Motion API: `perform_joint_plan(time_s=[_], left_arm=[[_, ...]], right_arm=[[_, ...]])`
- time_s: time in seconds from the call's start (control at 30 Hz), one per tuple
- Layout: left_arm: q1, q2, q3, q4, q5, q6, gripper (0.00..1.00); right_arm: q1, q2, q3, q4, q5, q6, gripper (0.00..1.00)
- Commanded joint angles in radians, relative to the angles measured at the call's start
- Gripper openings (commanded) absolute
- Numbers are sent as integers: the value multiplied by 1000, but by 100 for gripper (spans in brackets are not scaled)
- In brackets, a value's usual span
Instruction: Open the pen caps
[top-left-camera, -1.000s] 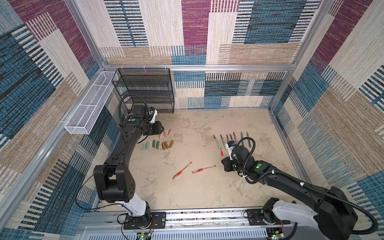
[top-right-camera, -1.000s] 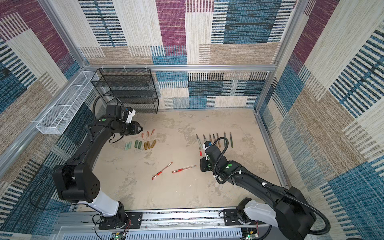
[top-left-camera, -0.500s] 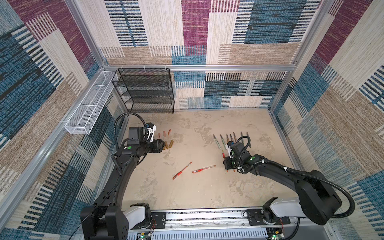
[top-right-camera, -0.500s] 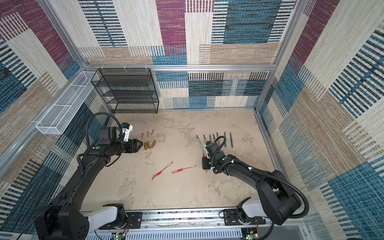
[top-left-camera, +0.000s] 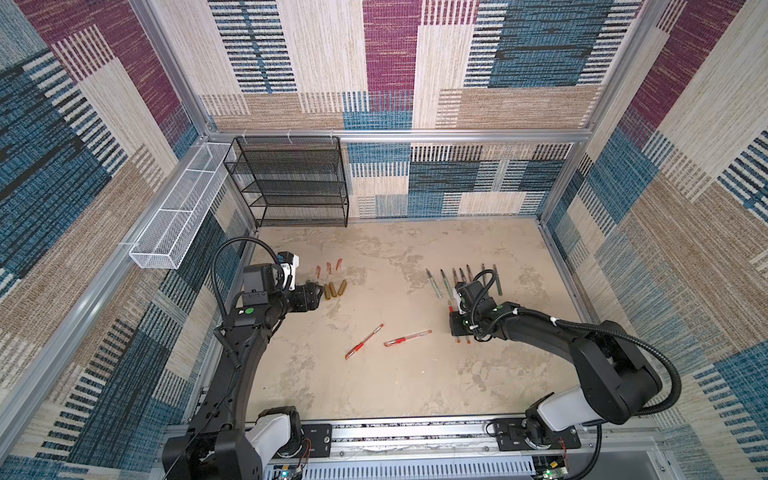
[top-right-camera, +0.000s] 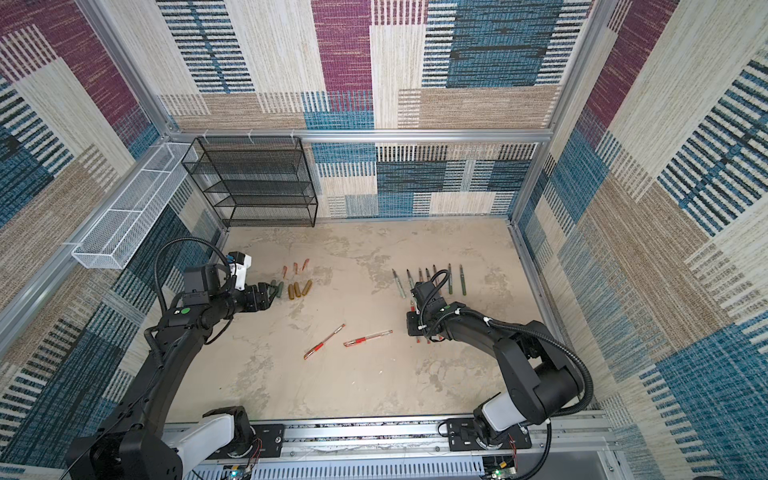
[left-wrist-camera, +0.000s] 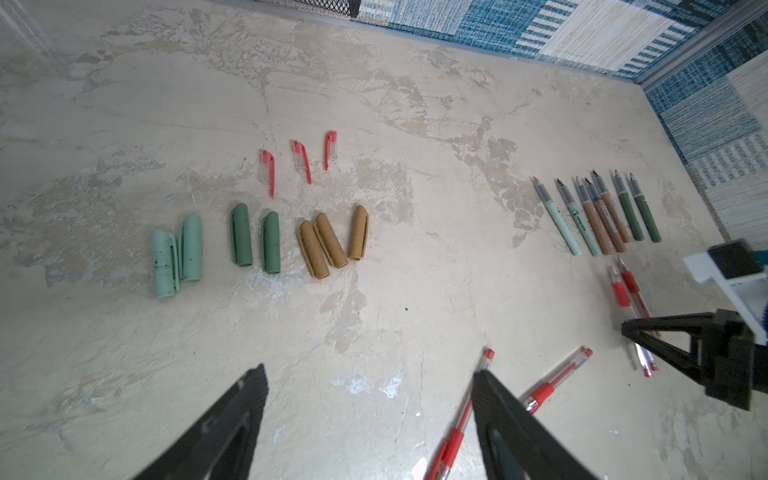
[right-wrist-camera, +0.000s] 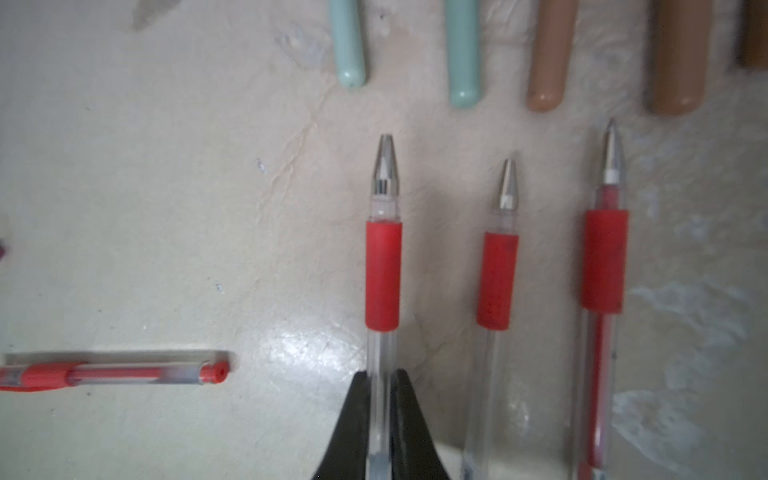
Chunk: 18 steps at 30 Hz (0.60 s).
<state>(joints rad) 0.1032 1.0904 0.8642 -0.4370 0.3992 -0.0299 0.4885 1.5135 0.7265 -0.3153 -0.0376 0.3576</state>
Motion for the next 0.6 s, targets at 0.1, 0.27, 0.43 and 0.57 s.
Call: perform_joint_plan(time_s=[0.1,0.27,0.43,0.57], left_arm=[[16,-17,9,29,3,0,82],[18,-10,17,24,7,-5,82],[19,-6,13,29,19,-11,82],[19,-9,5,42,19,-13,82]], right_arm=[[-2,35,17,18,13,-13,16],[-2,1,46,-23,5,-13,25],[-2,-41,97,-86,-1,-25,29],[-1,-93,88,-24,-106,-85,36]])
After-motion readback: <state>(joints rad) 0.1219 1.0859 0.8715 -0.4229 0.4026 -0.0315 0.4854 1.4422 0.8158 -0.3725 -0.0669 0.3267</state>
